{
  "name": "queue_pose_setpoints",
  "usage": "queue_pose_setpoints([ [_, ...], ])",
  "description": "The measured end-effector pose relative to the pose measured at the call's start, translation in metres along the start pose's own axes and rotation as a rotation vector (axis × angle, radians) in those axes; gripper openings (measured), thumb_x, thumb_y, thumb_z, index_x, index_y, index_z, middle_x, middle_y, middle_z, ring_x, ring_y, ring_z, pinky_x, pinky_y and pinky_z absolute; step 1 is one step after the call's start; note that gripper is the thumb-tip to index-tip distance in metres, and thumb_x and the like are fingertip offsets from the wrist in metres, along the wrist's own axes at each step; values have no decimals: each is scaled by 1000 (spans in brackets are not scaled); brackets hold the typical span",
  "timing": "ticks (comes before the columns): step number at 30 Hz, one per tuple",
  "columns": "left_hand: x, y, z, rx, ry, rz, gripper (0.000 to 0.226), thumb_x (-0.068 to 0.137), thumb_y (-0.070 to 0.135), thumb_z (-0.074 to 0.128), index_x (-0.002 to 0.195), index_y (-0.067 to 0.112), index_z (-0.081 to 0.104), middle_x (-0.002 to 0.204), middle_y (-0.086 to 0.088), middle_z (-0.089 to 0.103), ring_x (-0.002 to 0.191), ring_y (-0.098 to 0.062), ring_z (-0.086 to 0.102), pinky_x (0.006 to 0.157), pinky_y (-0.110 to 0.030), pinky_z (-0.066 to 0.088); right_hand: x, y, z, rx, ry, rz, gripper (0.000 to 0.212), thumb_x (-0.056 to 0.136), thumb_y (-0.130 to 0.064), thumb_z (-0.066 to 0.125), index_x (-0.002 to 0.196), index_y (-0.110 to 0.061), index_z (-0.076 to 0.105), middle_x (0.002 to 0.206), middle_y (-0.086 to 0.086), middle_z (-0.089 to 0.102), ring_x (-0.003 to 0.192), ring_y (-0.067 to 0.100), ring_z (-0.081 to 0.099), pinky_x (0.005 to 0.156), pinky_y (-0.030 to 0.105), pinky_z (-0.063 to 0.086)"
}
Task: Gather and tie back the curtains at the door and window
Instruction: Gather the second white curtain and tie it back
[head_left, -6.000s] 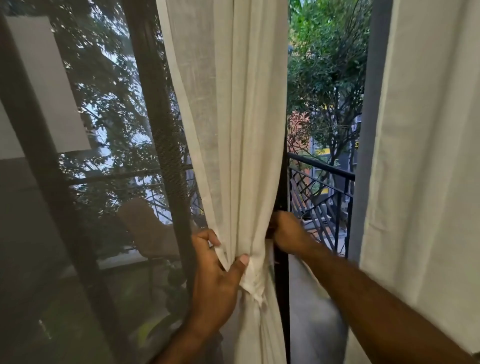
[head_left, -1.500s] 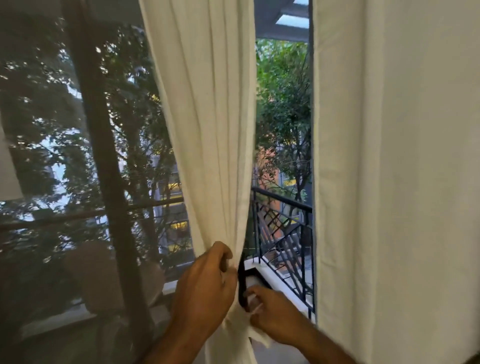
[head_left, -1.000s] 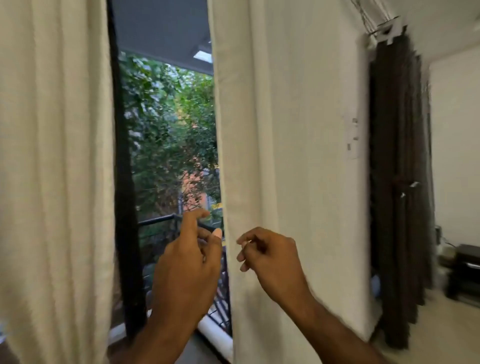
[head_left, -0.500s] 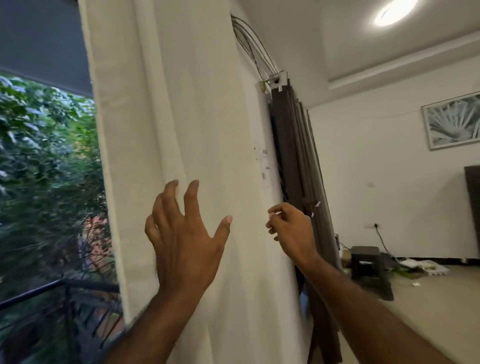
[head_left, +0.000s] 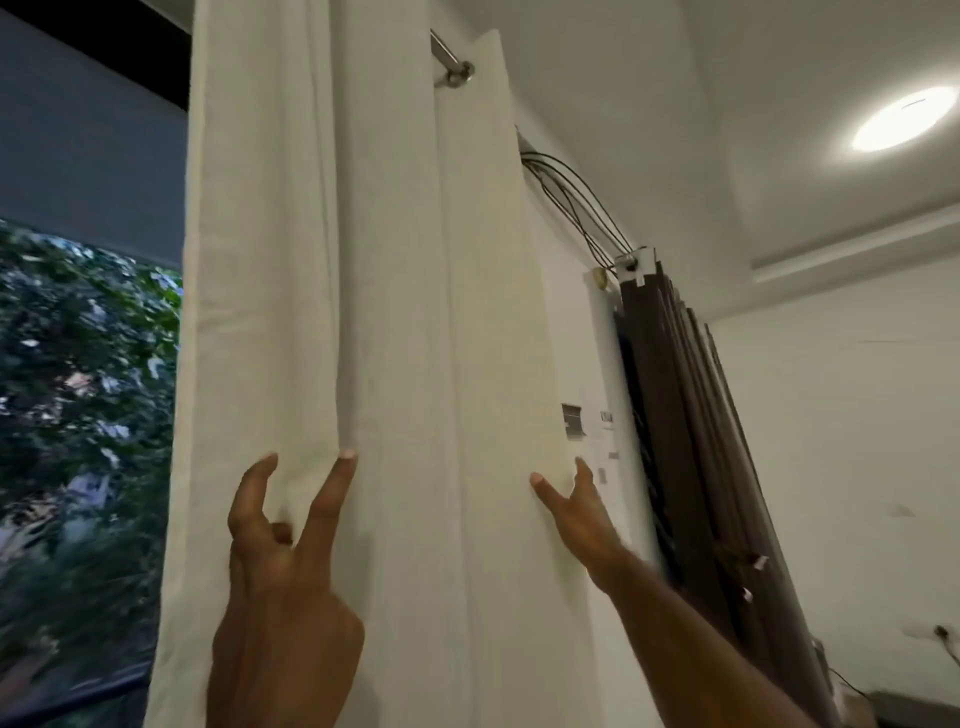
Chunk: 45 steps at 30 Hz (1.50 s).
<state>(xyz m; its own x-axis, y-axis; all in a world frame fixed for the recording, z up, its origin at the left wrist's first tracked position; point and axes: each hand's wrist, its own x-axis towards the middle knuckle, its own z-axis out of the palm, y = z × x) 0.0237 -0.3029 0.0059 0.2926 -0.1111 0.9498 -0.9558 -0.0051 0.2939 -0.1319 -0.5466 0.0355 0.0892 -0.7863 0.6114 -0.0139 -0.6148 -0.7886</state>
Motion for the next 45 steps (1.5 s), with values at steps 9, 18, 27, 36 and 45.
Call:
queue_pose_setpoints([
  [9, 24, 7, 17, 244, -153, -167, 83, 60, 58, 81, 132, 26, 54, 154, -14, 24, 126, -37, 44, 91, -48, 47, 30, -2, 30, 183, 55, -162, 30, 87, -29, 75, 115, -27, 63, 107, -11, 72, 96, 7, 69, 83, 29, 57],
  [18, 32, -12, -29, 183, -149, -56, 59, 91, 17, 25, 144, 42, 20, 143, 0, 30, 122, -9, 47, 85, -7, 32, -23, -72, 83, 39, -50, -317, 29, 102, -12, 53, 129, -7, 59, 124, 6, 69, 120, 23, 62, 104, 33, 45],
  [27, 40, -49, -134, -37, -207, -183, 64, 93, 13, 50, 145, 41, 26, 151, -2, 29, 130, -26, 45, 92, -28, 41, -175, -228, 166, 235, -346, -501, 35, 102, -20, 48, 136, -23, 59, 130, -5, 67, 118, 11, 62, 104, 28, 50],
  [36, 29, -33, -170, -32, -228, -58, 61, 82, 0, 44, 93, 60, 40, 109, 19, 25, 83, -8, 45, 70, -23, 42, -201, -223, 118, 508, -387, -262, 36, 92, -55, 60, 124, -39, 62, 118, -22, 71, 109, -6, 65, 94, 24, 52],
  [45, 15, -14, -153, -42, -229, -13, 56, 86, 5, 43, 109, 55, 32, 104, 16, 25, 79, -16, 58, 70, -42, 53, -200, -217, 98, 85, -256, -365, 37, 76, -78, 55, 101, -51, 62, 93, -32, 70, 88, -10, 65, 70, 8, 45],
])
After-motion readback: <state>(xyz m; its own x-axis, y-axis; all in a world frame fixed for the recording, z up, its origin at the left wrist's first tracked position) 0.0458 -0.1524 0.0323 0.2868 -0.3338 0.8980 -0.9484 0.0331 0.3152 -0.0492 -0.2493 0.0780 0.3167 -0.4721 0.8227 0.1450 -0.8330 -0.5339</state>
